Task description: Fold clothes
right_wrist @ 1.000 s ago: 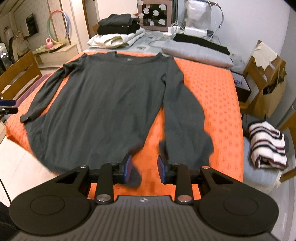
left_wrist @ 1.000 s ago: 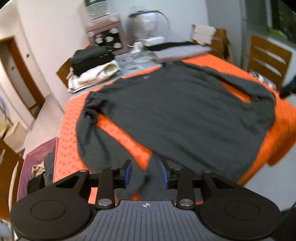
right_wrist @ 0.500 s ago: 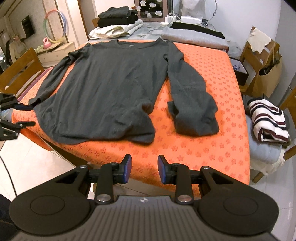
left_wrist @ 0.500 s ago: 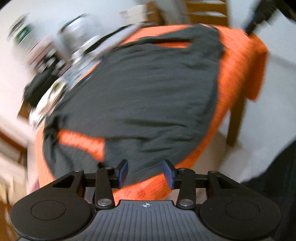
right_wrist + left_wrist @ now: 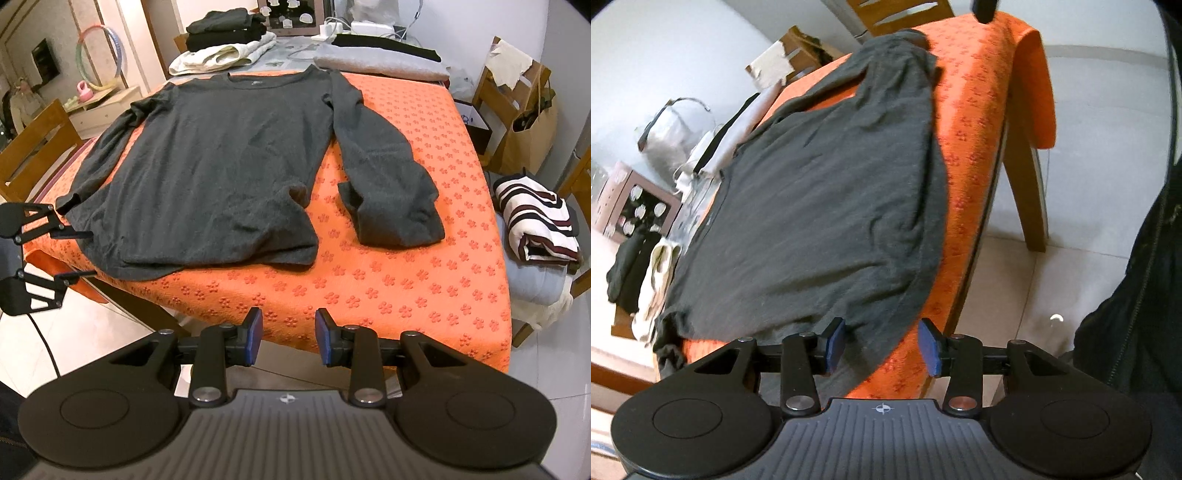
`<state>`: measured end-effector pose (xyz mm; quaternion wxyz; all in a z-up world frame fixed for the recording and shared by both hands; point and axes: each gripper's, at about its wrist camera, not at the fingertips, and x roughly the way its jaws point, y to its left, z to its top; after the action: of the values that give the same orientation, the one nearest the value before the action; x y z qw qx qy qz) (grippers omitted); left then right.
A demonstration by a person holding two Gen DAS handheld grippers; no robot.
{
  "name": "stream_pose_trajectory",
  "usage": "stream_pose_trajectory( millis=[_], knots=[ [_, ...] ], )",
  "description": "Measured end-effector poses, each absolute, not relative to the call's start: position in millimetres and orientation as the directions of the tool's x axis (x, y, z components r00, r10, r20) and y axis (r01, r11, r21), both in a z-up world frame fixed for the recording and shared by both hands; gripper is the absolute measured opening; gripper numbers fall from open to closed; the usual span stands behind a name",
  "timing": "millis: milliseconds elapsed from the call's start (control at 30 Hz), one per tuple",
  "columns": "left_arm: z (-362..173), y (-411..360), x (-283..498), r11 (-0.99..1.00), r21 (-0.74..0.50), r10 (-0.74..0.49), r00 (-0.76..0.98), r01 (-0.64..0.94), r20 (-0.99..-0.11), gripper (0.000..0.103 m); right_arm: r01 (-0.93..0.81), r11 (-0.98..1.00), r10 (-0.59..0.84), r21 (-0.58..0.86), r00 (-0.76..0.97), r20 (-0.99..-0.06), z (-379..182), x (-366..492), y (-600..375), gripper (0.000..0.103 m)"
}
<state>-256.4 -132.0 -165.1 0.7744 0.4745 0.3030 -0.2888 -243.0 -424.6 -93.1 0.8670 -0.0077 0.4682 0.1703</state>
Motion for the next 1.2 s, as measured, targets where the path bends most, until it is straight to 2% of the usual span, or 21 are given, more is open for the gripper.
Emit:
stream_pose_trajectory(
  millis=[167,267,300,400,567,833,867,1067,1200],
  knots=[
    [-170.3,-133.0,-262.3,0.363,0.603,-0.171,0.687,0.710,-0.706,0.044,-0.294,0.943,0.289,0.154,0.502,-0.815,-94.7,-241.6,-421.5,0.036],
    [-163.4,-130.1,-264.7,0.380,0.595,-0.203,0.692,0.708,-0.693,0.023,-0.295,0.943,0.291,0.155,0.502,-0.815,-95.2,-241.1,-420.6,0.036],
    [-161.1,-129.1,-265.5,0.386,0.592,-0.213,0.693,0.707,-0.689,0.012,-0.296,0.942,0.292,0.156,0.502,-0.814,-94.9,-240.8,-420.1,0.036],
    [-151.2,-126.2,-265.9,0.417,0.579,-0.241,0.699,0.701,-0.673,0.006,-0.303,0.940,0.301,0.160,0.505,-0.809,-93.8,-240.7,-417.0,0.036],
    [-114.6,-120.3,-247.3,0.590,0.459,-0.264,0.696,0.664,-0.667,0.005,-0.355,0.919,0.348,0.174,0.517,-0.782,-91.3,-240.8,-401.6,0.036],
    [-75.6,-109.1,-208.3,0.775,0.243,-0.288,0.668,0.584,-0.686,0.006,-0.493,0.856,0.436,0.155,0.528,-0.729,-86.3,-228.5,-343.3,0.048],
    [-73.6,-108.4,-205.3,0.787,0.228,-0.287,0.667,0.573,-0.687,0.006,-0.509,0.847,0.447,0.152,0.528,-0.722,-85.6,-227.0,-335.9,0.051],
    [-62.2,-100.7,-193.2,0.822,0.173,-0.298,0.668,0.543,-0.682,0.005,-0.604,0.787,0.512,0.128,0.523,-0.681,-81.9,-217.7,-292.1,0.051],
    [-57.8,-98.4,-191.9,0.823,0.163,-0.309,0.670,0.544,-0.675,0.006,-0.652,0.752,0.539,0.097,0.524,-0.659,-85.0,-208.1,-262.3,0.046]
  ],
)
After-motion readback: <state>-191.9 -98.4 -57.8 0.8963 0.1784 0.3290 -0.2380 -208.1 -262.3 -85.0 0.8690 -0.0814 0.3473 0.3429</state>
